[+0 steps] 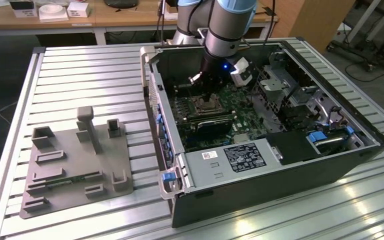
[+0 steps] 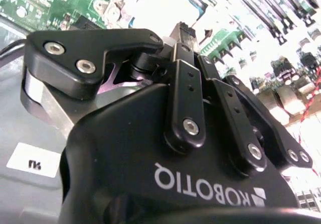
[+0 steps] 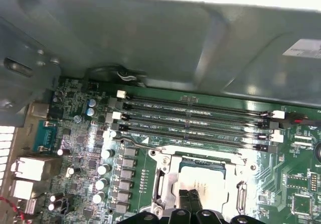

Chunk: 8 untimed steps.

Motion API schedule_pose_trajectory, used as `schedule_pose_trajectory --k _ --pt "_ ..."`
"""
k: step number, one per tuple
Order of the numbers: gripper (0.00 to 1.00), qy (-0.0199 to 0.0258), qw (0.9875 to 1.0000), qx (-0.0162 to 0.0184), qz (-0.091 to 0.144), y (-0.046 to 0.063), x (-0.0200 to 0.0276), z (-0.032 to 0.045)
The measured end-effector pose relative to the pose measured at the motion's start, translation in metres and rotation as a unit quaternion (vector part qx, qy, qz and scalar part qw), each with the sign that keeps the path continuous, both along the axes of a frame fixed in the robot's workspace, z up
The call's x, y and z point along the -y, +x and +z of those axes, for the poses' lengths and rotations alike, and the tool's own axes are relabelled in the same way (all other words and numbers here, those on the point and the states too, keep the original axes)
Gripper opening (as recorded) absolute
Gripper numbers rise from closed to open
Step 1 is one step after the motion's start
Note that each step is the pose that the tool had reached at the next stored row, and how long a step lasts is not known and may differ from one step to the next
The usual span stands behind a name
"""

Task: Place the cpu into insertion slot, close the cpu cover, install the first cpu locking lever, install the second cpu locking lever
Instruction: 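Install the first cpu locking lever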

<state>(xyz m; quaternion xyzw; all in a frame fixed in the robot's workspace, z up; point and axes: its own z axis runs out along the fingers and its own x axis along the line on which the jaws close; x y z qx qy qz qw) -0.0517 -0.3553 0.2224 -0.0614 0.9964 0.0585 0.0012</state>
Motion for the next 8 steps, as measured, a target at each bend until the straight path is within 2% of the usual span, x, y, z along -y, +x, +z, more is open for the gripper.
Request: schedule_pose_trajectory --k 8 --pt "0.1 0.0 1.0 0.0 0.0 0.0 0.0 0.0183"
